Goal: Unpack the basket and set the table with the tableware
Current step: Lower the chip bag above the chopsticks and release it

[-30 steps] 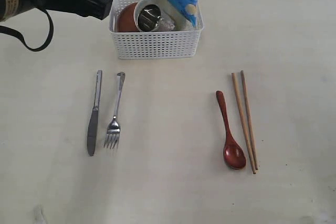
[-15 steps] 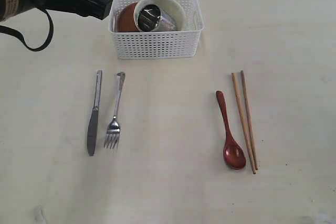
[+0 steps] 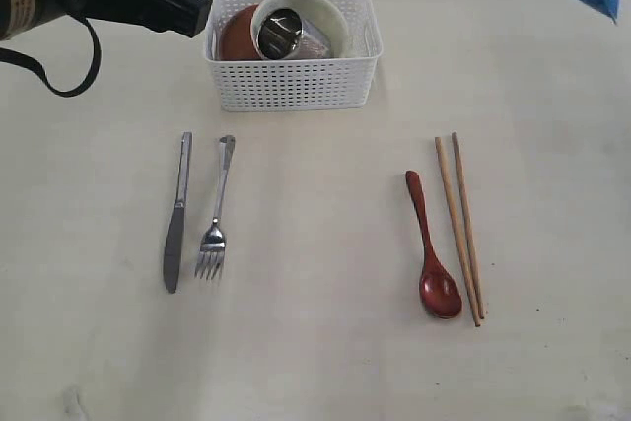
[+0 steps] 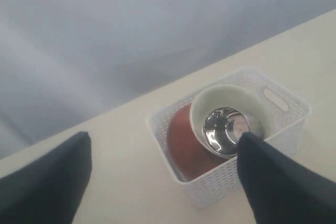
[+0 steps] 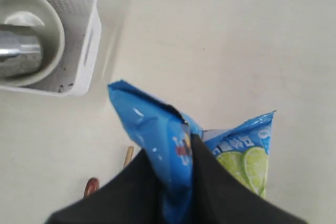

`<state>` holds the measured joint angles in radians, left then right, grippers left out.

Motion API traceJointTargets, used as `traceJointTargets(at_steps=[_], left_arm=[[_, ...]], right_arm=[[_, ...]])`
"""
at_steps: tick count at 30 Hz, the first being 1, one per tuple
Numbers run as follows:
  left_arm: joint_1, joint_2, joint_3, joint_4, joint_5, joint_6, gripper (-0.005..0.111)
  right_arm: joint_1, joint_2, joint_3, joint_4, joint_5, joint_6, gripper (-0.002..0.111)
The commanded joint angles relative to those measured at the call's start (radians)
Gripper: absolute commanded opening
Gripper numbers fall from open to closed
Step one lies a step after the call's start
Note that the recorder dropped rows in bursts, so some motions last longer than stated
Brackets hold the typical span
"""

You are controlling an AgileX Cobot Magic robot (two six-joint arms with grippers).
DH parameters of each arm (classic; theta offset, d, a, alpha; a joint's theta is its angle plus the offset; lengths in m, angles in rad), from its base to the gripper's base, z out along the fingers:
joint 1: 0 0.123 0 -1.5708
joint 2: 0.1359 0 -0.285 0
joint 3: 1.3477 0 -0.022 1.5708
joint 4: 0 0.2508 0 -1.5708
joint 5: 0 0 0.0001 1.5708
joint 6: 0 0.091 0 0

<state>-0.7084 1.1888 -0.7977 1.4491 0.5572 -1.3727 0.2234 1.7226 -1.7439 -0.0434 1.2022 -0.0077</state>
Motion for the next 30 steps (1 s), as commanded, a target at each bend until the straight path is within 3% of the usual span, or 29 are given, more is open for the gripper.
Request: traceJointTargets(at_steps=[1,11,19,30], left_arm=[[0.000,0.000,0.000,0.005,-0.004,0.000,0.072],[0.000,0.000,0.000,0.005,-0.004,-0.003,0.072],[0.000,0.000,0.000,0.005,-0.010,-0.003,0.072],[0.000,0.000,0.000,0.008,-0.010,-0.003,0.072]], right_arm=[[-0.094,-0.008,0.114,0.132,-0.013,-0.076,-0.001],[-0.078,0.024,0.436,0.175,-0.301,-0.068,-0.001],[-0.014,0.110,0.454,0.108,-0.429,0.028,-0.001],[0.028,0.227,0.454,-0.035,-0.733,0.098,-0.001]])
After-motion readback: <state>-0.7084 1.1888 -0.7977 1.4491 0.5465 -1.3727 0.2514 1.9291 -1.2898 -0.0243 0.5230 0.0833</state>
